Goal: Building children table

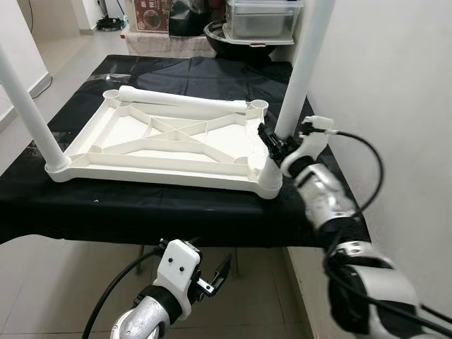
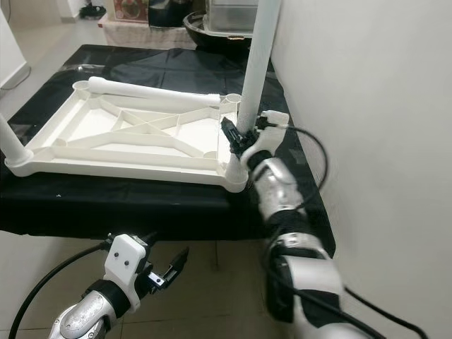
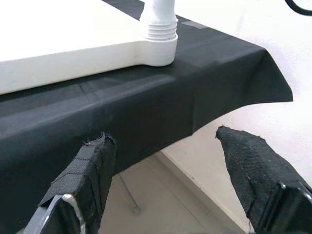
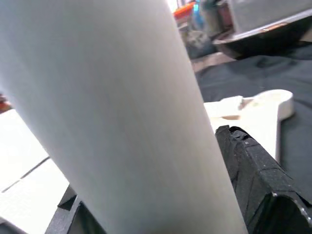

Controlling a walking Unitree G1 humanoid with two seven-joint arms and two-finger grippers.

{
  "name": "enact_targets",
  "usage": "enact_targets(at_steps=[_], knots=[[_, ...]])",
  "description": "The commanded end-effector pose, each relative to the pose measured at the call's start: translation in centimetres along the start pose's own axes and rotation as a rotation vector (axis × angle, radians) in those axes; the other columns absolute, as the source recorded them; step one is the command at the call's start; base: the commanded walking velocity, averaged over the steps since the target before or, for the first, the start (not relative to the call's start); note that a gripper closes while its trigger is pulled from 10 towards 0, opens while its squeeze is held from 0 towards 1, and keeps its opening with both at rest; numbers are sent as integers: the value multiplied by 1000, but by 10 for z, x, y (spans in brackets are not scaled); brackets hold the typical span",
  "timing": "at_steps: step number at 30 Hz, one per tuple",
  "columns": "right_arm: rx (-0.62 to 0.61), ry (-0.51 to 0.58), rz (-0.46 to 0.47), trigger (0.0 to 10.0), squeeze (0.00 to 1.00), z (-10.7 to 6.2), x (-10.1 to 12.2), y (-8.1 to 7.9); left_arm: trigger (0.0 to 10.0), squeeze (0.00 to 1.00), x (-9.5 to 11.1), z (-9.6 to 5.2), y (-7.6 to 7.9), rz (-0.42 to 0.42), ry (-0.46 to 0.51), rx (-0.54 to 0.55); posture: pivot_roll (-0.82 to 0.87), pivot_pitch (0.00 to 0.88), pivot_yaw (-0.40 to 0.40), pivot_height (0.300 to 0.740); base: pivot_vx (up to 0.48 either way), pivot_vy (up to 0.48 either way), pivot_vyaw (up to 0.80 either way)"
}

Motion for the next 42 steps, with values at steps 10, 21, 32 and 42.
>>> enact_targets(at_steps=[10, 21, 32, 42], knots=[[746, -258, -39, 10000, 0, -18, -24, -71, 10000, 0, -5, -1, 1, -17, -16, -10, 159, 84, -59, 740, 0, 0, 0], [539, -360, -267, 0, 0, 1, -48, -65, 10000, 0, 10, -5, -3, 25, 83, 41, 156, 96, -61, 740, 0, 0, 0], [-524, -336, -193, 0, 0, -21, -58, 44, 10000, 0, 21, -9, -2, 85, 154, 44, 138, 97, -55, 740, 0, 0, 0], [-998, -151, -29, 4275, 0, -40, -75, 31, 10000, 0, 19, -9, -2, 91, 151, 40, 147, 99, -55, 740, 0, 0, 0]])
Point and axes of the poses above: a point about 5 cm out from each wrist's last joint towards the gripper, its own z axis pointing out of the wrist towards the gripper, its own x axis along the axis of the wrist's last joint, y = z × x, the point moved 4 cm from there along z, pointing out of the wrist towards the gripper, and after that the axes turned 1 degree about -z, right-handed, at the moved point
